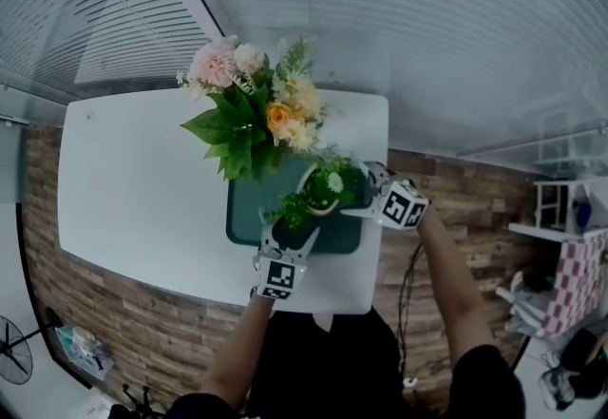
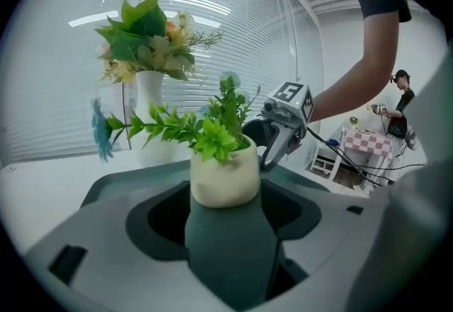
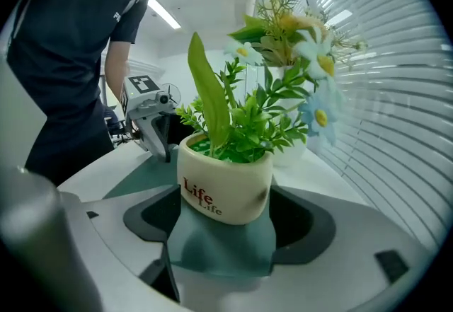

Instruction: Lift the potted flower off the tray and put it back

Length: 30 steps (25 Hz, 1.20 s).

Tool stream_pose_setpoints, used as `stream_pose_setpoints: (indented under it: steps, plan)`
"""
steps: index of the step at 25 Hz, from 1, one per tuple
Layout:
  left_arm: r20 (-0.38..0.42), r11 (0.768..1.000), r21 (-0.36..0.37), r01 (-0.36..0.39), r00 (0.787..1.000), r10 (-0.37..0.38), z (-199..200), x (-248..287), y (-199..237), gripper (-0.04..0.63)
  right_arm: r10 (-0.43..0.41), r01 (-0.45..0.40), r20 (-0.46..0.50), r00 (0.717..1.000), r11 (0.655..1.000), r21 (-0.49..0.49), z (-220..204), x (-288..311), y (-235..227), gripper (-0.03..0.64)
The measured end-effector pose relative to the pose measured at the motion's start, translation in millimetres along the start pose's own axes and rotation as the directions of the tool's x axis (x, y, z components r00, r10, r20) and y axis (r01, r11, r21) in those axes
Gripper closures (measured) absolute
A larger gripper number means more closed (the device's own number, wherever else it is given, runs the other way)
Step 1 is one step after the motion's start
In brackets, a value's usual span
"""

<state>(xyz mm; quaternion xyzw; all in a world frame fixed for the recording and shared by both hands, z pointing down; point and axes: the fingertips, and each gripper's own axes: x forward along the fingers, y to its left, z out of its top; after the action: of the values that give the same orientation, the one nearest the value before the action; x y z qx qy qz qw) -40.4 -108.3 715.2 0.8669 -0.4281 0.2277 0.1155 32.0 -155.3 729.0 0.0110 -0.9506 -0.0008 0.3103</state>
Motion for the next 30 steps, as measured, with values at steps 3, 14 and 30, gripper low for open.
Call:
stream_pose_setpoints:
  steps: [3, 14, 30]
  plan:
    - [-0.017, 1.000, 0.007, 0.001, 1.000, -0.001, 0, 6, 2, 0.305, 0.031, -0.031, -0.007, 1.000, 0.999, -0.029, 1, 5, -2, 0.258]
    - [-0.070, 0.998, 0.044, 0.042, 0.997, -0.039, -1, 22, 3, 0.295, 0.068, -0.067, 0.000, 0.998, 0.996, -0.053, 3, 12, -4, 0.255]
    - [-0.034, 0.997, 0.055, 0.048, 0.998, -0.047, 2, 21, -3, 0.288, 0.025, -0.025, -0.012, 1.000, 0.999, -0.022, 10, 2, -1, 0.255]
